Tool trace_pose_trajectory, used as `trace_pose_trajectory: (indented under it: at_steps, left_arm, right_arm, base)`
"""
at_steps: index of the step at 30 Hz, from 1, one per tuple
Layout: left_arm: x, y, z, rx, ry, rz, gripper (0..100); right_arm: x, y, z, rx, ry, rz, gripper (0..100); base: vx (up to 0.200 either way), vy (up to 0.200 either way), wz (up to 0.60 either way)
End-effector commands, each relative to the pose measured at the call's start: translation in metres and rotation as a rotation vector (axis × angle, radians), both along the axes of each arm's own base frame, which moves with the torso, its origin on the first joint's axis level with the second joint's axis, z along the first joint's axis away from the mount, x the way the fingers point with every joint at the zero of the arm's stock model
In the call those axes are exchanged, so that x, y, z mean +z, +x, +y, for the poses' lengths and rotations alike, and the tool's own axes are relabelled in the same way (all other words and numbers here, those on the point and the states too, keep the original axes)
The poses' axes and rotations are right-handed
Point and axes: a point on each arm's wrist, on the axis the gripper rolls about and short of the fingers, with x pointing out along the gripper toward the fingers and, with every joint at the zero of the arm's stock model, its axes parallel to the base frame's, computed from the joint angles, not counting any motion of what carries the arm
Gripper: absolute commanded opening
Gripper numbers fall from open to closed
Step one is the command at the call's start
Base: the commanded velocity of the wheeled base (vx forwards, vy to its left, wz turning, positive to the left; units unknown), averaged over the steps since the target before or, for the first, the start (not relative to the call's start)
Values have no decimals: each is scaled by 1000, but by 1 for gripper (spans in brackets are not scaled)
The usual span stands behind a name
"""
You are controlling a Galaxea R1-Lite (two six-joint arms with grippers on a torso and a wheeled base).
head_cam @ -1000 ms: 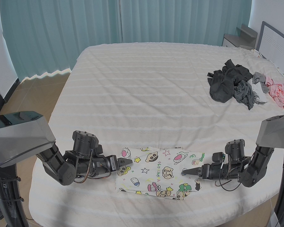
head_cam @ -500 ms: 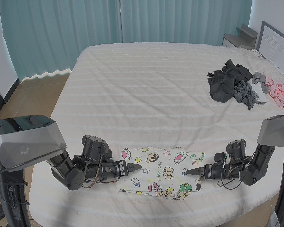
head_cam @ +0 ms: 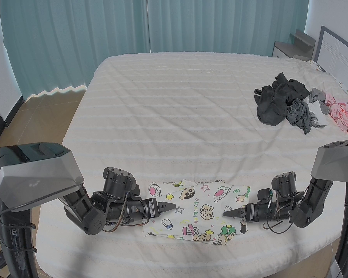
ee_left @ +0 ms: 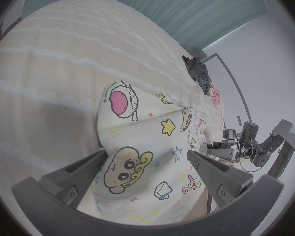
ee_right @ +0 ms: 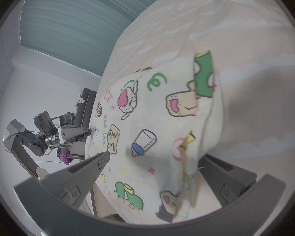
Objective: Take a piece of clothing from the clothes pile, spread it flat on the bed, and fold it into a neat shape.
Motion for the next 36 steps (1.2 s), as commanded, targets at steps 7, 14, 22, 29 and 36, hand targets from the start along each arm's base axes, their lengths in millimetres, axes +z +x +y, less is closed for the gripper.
trace_pose_trajectory:
  at_steps: [7,14,22,29,36]
  left_arm:
    - [2,-4,-5,-4,-12,8,100]
    - [3,-11,-5,12,-29,44,0]
    - [19,-14,-2,25,-34,65,0]
    - [38,-12,-2,42,-43,83,0]
    - [37,-11,0,52,-38,82,0]
  right_arm:
    - [-2,11,14,14,29,-7,0]
    - [-1,11,14,8,40,-1,0]
    - [3,7,17,8,59,-14,0]
    - [9,5,24,-30,148,-38,0]
    - [10,3,26,-24,155,-48,0]
  base:
    - [0,0,0]
    - [0,0,0]
    - [0,0,0]
    - [0,0,0]
    - [0,86,0]
